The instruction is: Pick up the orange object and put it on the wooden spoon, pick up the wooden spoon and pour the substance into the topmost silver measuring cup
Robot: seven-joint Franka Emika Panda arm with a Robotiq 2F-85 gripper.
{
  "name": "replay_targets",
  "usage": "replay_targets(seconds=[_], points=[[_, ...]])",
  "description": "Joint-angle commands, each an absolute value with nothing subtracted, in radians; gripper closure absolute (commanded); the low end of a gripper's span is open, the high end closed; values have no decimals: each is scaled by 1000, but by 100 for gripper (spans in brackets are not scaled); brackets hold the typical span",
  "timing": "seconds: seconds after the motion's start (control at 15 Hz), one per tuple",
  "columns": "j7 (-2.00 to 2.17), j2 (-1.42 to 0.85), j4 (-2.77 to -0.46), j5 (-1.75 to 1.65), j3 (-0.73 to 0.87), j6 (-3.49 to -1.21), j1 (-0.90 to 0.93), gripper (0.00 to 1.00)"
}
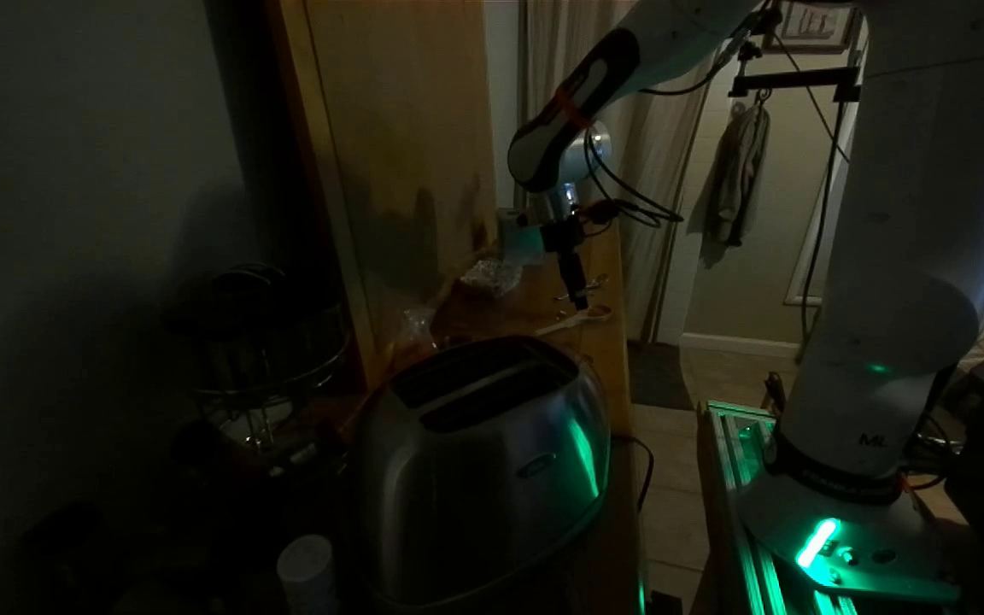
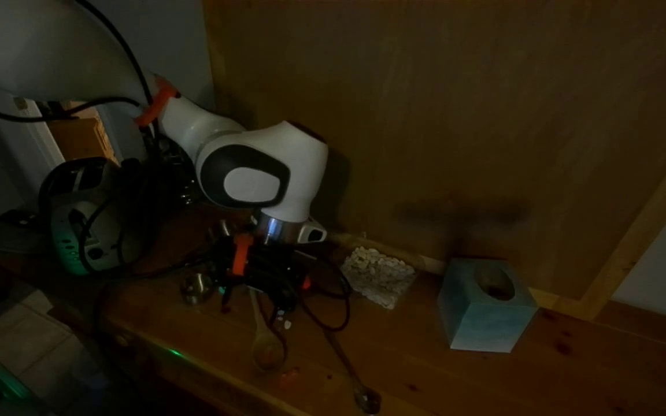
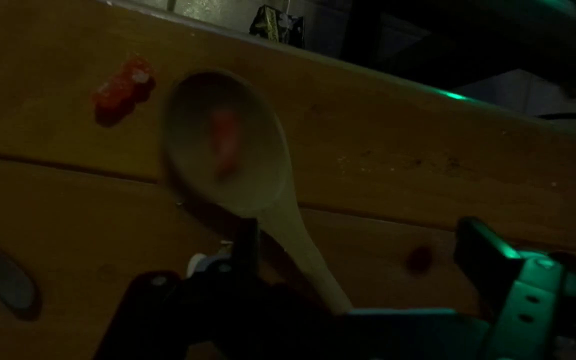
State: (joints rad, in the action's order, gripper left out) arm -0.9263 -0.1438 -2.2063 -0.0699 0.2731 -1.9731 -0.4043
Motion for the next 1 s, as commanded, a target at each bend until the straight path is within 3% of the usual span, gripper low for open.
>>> replay_targets(seconds=[0.0,0.47,0.93], points=[[-1060,-78,-2325,-92,265,-2070,-377,0],[-1323,46,-2474,-49,275,-2265,-354,0],[-1440,65,-2487,102,290,-2250,-323,0]])
